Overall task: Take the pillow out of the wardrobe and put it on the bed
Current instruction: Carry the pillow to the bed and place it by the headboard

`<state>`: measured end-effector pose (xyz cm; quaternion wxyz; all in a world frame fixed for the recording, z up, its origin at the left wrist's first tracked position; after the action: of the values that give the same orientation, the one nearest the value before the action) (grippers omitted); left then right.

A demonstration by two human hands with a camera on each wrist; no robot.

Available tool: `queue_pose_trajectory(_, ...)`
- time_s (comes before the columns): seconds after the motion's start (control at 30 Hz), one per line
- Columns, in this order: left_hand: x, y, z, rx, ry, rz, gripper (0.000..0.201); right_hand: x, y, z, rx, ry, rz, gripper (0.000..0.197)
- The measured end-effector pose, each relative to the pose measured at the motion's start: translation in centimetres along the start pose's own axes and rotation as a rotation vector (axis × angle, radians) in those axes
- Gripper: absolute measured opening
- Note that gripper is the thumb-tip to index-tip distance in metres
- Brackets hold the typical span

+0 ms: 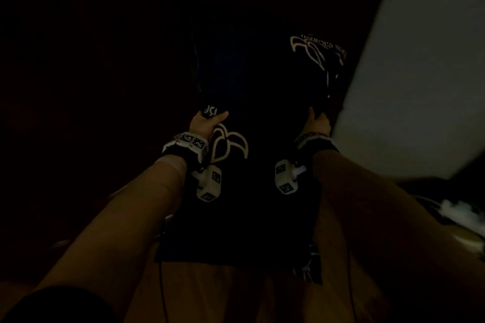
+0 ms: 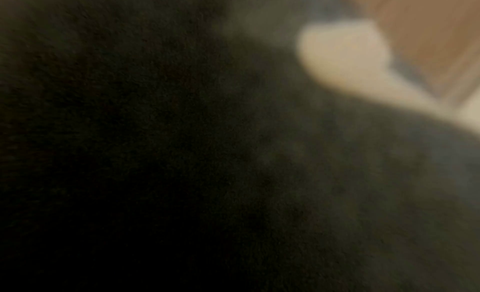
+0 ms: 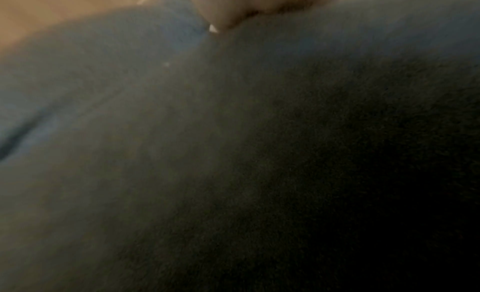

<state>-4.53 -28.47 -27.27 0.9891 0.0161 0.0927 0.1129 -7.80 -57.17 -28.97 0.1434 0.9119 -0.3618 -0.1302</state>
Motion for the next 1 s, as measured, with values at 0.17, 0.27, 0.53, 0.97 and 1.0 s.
queue_pose_trajectory(0.17, 0.3, -9.8, -1.8, 0.090, 0.043, -0.283, 0.052, 1.6, 8.1, 5.8, 0.024, -0.158, 0.240, 0.048)
queue_pose_trajectory(0.27, -2.1, -16.0, -2.9, 0.117, 0.023, -0.432, 0.047, 1.0, 13.8, 9.7, 0.022, -0.244, 0.377, 0.048)
queue_pose_trajectory(0.53, -15.2, -29.9, -6.9, 0.160, 0.062, -0.853, 0.041, -6.1, 30.3, 20.1, 0.038, -0.452, 0.760, 0.049)
queue_pose_trajectory(0.97, -45.4, -47.3, -12.3, 0.440, -0.054, -1.319, 0.064, -22.0, 55.7, 33.5, 0.197, -0.710, 1.201, 0.047)
queue_pose_trajectory(1.0, -48.1, -48.3, -12.7, 0.456, -0.067, -1.364, 0.064, -23.3, 57.4, 34.4, 0.216, -0.729, 1.226, 0.048)
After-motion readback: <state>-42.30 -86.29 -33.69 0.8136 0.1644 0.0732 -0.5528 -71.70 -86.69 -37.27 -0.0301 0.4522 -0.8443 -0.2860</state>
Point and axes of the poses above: each hand's wrist, its own x-axis towards the middle knuckle, its own y-axis out of the back of the hand, z = x × y, the point moved 8 cm from there along x, towards the middle knuckle, and after that the axes turned 8 degrees about z, right-handed, at the moved point
